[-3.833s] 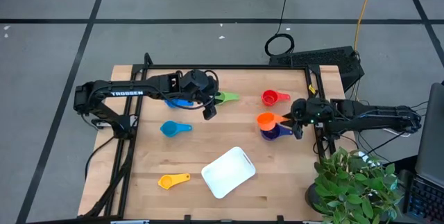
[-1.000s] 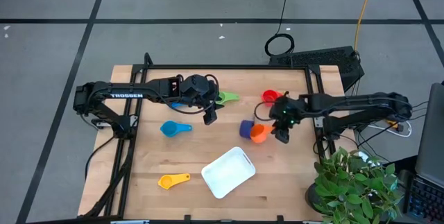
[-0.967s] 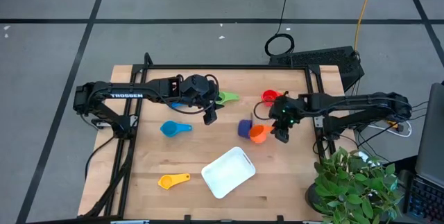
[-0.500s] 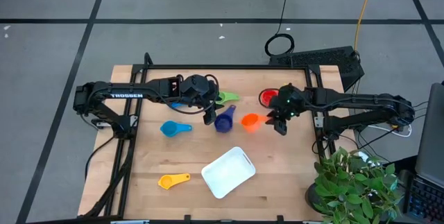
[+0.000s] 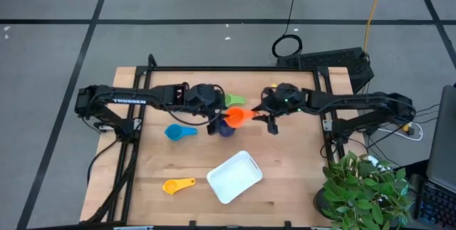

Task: Nest measuring cups in basket
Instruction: Stack the orange measuring cup on top of the dark blue measuring cup

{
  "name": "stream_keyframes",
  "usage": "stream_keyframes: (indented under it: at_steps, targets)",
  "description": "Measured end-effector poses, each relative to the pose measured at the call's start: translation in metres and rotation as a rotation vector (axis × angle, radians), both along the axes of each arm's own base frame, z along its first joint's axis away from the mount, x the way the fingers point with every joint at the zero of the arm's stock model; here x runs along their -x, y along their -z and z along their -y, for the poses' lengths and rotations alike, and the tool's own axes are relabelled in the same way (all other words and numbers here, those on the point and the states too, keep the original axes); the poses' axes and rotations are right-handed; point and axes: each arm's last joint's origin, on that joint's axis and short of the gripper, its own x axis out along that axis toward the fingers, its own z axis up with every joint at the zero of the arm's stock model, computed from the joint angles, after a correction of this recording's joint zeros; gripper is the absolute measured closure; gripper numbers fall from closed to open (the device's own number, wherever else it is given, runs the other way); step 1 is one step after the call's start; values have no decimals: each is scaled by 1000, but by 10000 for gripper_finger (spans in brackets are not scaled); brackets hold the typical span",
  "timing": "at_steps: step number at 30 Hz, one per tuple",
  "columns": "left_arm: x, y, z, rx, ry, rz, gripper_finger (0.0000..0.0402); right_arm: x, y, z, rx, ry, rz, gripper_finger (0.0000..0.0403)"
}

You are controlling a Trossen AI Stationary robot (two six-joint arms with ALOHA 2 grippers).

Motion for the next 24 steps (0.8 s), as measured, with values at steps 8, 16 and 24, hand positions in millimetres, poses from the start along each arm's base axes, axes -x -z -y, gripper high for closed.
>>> stream_keyframes:
  at_steps: [8, 16, 24]
  targets:
    - [15, -15, 8, -53, -54, 17, 256, -24, 26, 14, 2, -96, 16, 282]
    - [19, -23, 17, -49, -37, 62, 256, -35, 52, 28, -3, -137, -4, 281]
    - [15, -16, 20, -36, -40, 78, 256, -38, 62, 30, -12, -183, -22, 252]
